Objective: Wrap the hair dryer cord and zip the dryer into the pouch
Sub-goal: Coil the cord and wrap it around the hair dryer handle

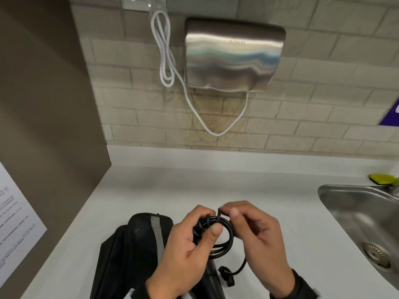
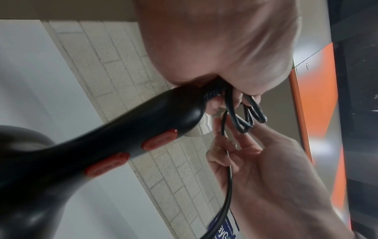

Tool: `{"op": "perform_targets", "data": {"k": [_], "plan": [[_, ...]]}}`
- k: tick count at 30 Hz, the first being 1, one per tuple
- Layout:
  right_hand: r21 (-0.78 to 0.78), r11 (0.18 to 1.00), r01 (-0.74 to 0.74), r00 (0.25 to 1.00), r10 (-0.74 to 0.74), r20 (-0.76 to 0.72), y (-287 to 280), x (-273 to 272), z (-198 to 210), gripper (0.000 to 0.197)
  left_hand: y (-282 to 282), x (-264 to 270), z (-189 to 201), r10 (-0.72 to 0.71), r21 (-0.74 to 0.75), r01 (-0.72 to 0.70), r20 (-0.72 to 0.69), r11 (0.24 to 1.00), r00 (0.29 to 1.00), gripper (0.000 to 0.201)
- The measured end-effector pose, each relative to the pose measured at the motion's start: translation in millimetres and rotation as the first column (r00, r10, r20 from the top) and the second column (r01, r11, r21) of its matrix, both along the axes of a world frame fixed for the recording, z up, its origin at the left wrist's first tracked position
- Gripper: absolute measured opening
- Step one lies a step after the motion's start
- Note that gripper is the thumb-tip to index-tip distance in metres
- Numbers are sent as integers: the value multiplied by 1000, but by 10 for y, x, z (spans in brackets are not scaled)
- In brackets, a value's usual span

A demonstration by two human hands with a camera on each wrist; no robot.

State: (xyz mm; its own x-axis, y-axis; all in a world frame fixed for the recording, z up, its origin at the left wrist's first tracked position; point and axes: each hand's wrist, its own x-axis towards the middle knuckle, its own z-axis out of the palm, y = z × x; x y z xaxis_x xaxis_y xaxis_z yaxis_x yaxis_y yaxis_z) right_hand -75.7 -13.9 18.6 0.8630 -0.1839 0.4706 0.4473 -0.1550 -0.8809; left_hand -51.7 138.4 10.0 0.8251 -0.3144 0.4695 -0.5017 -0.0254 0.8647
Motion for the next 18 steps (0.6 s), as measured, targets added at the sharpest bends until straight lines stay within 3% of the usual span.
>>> {"op": "perform_targets", "data": {"k": [3,9,12,18], "plan": [[1,989,-148,989,148,-5,47,-85,-61,35,-6,-6,-20,20,-44,-20,-1,999,1000,33],[21,983,-184,963,185,-196,43,-128,-82,17,9,20,-87,108,-4,-109,-30,994,994,31],[-15,974,-227,951,218,-219,-24,-119,-24,8,8,15,-39,138,30,-138,2,990,990,29],[-171,950,-260,953,224,-204,-155,-71,80,8,22,-20,103,2,-47,-7,-102,999,995,24]]}}
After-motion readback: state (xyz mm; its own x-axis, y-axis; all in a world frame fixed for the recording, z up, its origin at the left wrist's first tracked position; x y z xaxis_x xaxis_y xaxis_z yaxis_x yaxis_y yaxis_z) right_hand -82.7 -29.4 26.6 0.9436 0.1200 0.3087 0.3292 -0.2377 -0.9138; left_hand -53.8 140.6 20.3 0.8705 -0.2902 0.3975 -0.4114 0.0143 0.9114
